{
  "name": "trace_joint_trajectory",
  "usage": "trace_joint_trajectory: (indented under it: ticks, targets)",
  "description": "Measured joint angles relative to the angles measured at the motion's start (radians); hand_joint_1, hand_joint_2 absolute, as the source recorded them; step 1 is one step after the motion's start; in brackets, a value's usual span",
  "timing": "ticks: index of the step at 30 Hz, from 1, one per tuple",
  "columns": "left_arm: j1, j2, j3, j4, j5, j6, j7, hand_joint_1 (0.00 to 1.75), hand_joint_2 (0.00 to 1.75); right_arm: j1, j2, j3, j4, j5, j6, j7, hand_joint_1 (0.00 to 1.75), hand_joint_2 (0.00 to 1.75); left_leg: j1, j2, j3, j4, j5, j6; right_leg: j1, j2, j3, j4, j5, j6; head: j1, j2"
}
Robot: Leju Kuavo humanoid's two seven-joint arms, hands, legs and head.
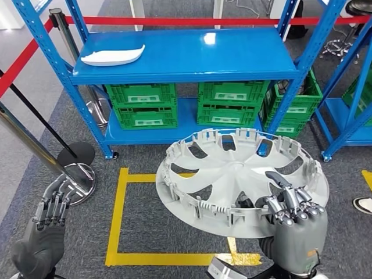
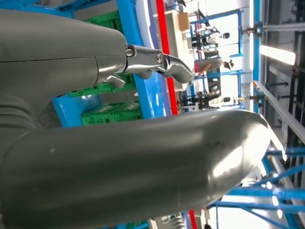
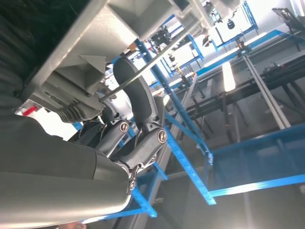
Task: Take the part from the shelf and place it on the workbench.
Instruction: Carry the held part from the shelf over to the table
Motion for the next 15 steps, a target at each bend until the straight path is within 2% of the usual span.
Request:
trace_joint_trajectory:
  ticks: [2,3,4,5,7,8,9,10,12,13,14,15]
  targets:
    - [0.000,0.000,0.000,0.000,0.001,0.001,0.000,0.00,0.00,0.001,-0.001,0.000,0.000,0.000,0.000,0.001,1.75,1.75,0.001,0.000,-0.007,0.004,0.008,-0.011,0.000,-0.001,-0.014,-0.005,0.007,-0.016,0.001,0.000]
    - [0.001,0.000,0.000,0.000,0.001,0.001,-0.001,0.00,0.00,0.001,-0.001,0.000,0.000,0.000,0.000,0.002,1.75,1.75,0.002,-0.001,-0.013,0.013,-0.004,-0.016,-0.001,-0.002,-0.023,-0.005,0.014,-0.026,0.000,0.000]
    - [0.002,0.000,0.000,0.000,0.001,0.001,-0.001,0.00,0.00,0.000,-0.001,0.000,0.000,0.000,0.000,0.002,1.75,1.75,0.003,-0.002,-0.023,0.038,-0.034,-0.022,-0.002,-0.004,-0.032,-0.006,0.022,-0.036,-0.002,0.000]
    - [0.003,0.000,0.000,0.000,0.001,0.002,-0.001,0.00,0.00,0.000,-0.001,0.000,0.000,0.000,0.000,0.003,1.75,1.75,0.005,-0.003,-0.038,0.084,-0.078,-0.027,-0.003,-0.006,-0.038,-0.007,0.030,-0.043,-0.004,0.000]
    - [0.004,0.000,0.000,0.000,0.001,0.002,-0.001,0.00,0.00,0.000,-0.001,0.000,0.000,0.000,0.000,0.004,1.75,1.75,0.007,-0.003,-0.070,0.214,-0.169,-0.035,-0.001,-0.007,-0.055,-0.005,0.048,-0.050,-0.007,0.000]
    - [0.004,0.000,0.000,0.000,0.001,0.002,-0.001,0.00,0.00,0.001,-0.001,0.000,0.000,0.000,0.000,0.005,1.75,1.75,0.008,-0.003,-0.078,0.265,-0.190,-0.036,-0.001,-0.007,-0.066,-0.003,0.056,-0.050,-0.007,0.000]
    - [0.004,0.000,0.000,0.000,0.001,0.002,-0.001,0.00,0.00,0.001,-0.001,0.000,0.000,0.000,0.000,0.005,1.75,1.75,0.008,-0.003,-0.071,0.284,-0.190,-0.036,0.000,-0.007,-0.077,-0.001,0.063,-0.049,-0.007,0.000]
    - [0.004,0.000,0.000,0.000,0.001,0.002,-0.001,0.00,0.00,0.001,-0.002,0.000,0.001,0.000,0.000,0.005,1.75,1.75,0.008,-0.004,-0.046,0.262,-0.172,-0.034,0.001,-0.007,-0.086,0.002,0.068,-0.048,-0.007,0.000]
    - [0.004,0.000,0.000,0.000,0.001,0.002,-0.001,0.00,0.00,0.001,-0.002,0.000,0.001,0.000,0.000,0.005,1.75,1.75,0.007,-0.005,0.043,0.123,-0.119,-0.024,0.002,-0.006,-0.101,0.010,0.075,-0.044,-0.007,0.000]
    - [0.004,0.000,0.000,0.000,0.001,0.002,-0.001,0.00,0.00,0.001,-0.002,0.000,0.001,0.000,0.000,0.005,1.75,1.75,0.006,-0.006,0.084,0.051,-0.102,-0.018,0.003,-0.006,-0.107,0.013,0.079,-0.040,-0.006,0.000]
    - [0.004,0.000,0.000,0.000,0.001,0.002,-0.001,0.00,0.00,0.001,-0.002,0.000,0.001,0.000,0.000,0.005,1.75,1.75,0.004,-0.008,0.110,0.002,-0.092,-0.012,0.004,-0.005,-0.112,0.015,0.084,-0.036,-0.006,0.000]
    - [0.004,0.000,0.000,0.000,0.002,0.002,-0.002,0.00,0.00,0.000,-0.002,0.000,0.001,0.000,0.000,0.005,1.75,1.75,0.001,-0.009,0.119,-0.021,-0.091,-0.008,0.004,-0.006,-0.116,0.015,0.089,-0.030,-0.006,0.000]
